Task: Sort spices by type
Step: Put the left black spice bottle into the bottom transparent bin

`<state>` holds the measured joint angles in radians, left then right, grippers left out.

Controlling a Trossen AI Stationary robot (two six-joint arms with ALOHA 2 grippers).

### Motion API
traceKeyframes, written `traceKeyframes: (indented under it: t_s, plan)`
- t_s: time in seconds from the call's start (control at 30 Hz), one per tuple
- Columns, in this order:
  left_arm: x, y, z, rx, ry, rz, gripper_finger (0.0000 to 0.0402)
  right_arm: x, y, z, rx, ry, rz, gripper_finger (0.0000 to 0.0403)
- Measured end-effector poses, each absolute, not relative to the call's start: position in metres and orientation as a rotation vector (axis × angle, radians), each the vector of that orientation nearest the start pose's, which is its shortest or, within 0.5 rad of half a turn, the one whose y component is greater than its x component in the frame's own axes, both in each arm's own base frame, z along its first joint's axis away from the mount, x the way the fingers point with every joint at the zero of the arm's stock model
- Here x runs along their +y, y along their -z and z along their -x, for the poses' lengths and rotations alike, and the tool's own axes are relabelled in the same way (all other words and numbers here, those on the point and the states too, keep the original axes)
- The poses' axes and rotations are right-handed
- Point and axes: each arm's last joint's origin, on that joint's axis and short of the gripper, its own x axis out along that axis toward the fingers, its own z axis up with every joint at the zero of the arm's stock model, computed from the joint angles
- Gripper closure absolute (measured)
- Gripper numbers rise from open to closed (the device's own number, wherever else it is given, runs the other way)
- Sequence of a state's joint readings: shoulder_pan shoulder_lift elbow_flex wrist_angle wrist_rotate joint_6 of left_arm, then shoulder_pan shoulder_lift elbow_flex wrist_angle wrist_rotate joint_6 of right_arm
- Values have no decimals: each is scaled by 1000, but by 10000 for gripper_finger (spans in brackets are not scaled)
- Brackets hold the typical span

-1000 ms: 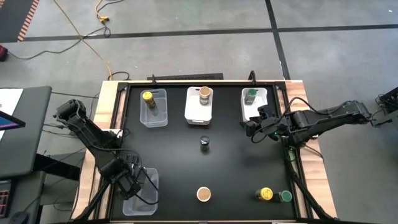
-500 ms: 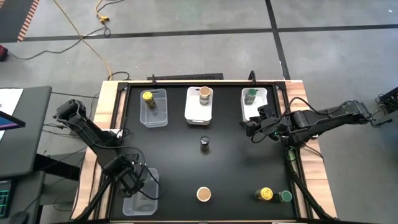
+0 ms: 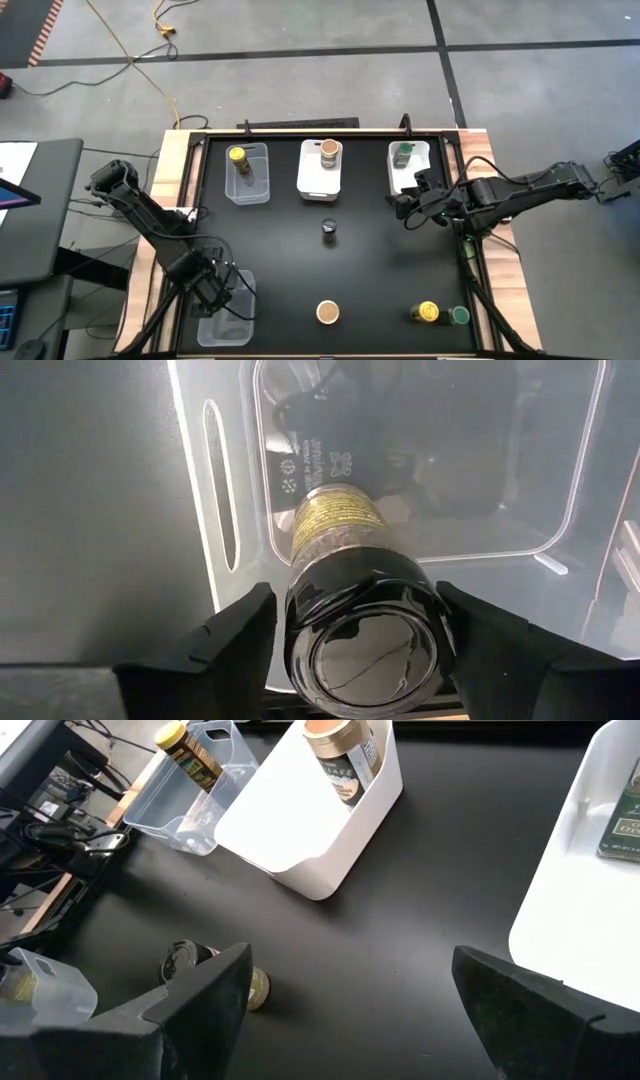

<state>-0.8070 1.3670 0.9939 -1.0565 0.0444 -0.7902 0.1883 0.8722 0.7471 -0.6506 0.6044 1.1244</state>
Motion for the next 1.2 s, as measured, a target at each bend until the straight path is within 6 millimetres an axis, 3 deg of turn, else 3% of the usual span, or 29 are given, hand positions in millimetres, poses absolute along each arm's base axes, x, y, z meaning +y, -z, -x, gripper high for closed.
traceKeyframes:
  t_s: [0.3,0.8,1.2]
  plan:
    - [-167,-233,-158,1502,106,88,98,15,-271,-166,409,733,-754,30]
    - [-166,-233,-157,1520,94,90,96,15,-270,-166,411,732,-751,30]
    - [-163,-252,-157,1502,35,51,96,15,-270,-166,411,732,-749,30]
